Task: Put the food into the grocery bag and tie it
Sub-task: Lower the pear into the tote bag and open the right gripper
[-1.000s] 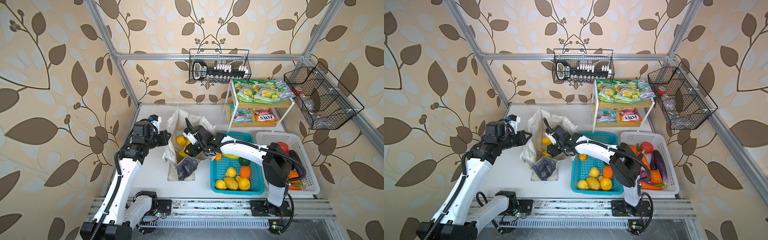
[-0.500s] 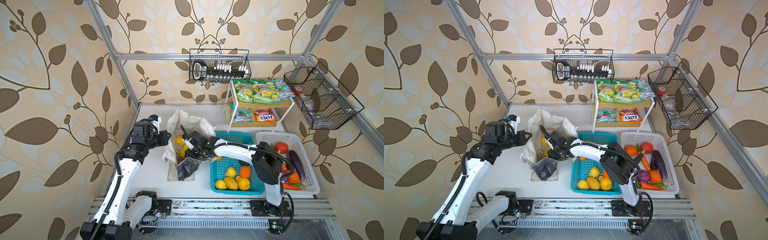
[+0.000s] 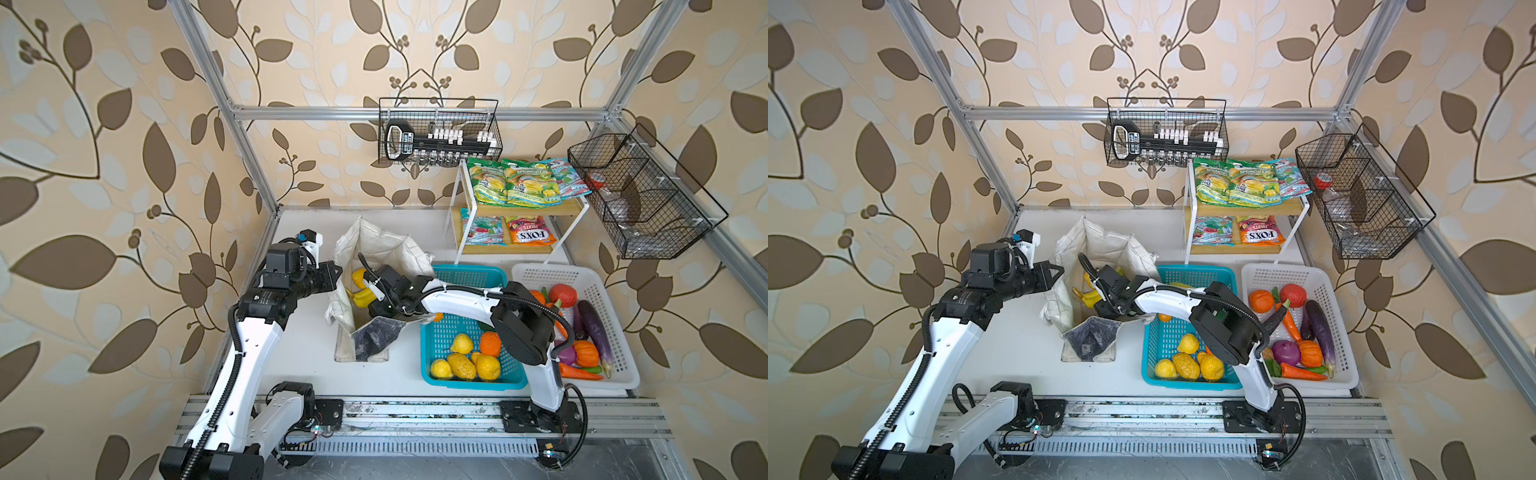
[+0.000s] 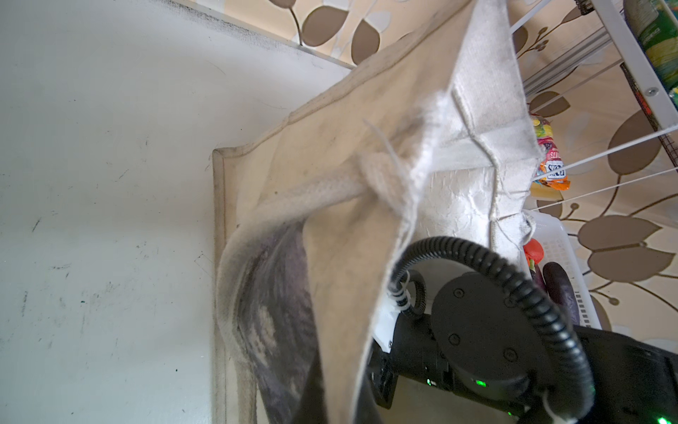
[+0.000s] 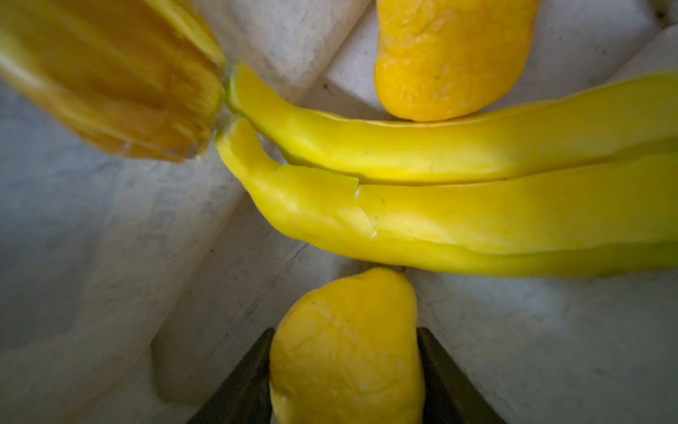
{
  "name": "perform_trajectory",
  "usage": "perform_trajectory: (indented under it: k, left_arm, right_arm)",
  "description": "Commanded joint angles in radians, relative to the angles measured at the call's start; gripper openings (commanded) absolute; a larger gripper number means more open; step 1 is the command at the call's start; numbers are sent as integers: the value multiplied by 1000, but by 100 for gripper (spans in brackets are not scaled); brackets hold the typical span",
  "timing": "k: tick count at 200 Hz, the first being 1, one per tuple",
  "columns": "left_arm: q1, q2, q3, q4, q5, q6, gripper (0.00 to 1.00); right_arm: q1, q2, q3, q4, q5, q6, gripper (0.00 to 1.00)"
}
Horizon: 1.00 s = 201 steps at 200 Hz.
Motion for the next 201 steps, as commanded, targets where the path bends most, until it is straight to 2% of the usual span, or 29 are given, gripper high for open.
perform_trajectory:
  k: [1, 38, 132, 156, 181, 201]
  left_arm:
    - [10, -25, 15, 34, 1, 24, 0]
    - [10, -23, 15, 31, -4, 24, 0]
    - [10, -25, 18, 26, -6, 24, 0]
    - [9, -26, 17, 30, -6, 24, 0]
    - [11, -29, 17, 30, 0, 24, 0]
    - [11, -27, 18, 27, -7, 26, 0]
  right_arm:
    - [-5, 33, 27, -3, 15, -1, 58]
    - [-10, 38, 28, -9, 18, 5, 61]
    - [-5, -77, 34, -1, 39, -1, 77]
    - [-5, -103, 34, -7, 44, 2, 83]
    - [-3, -128, 33, -10, 50, 13, 97]
    - [-4, -188, 19, 0, 45, 9, 100]
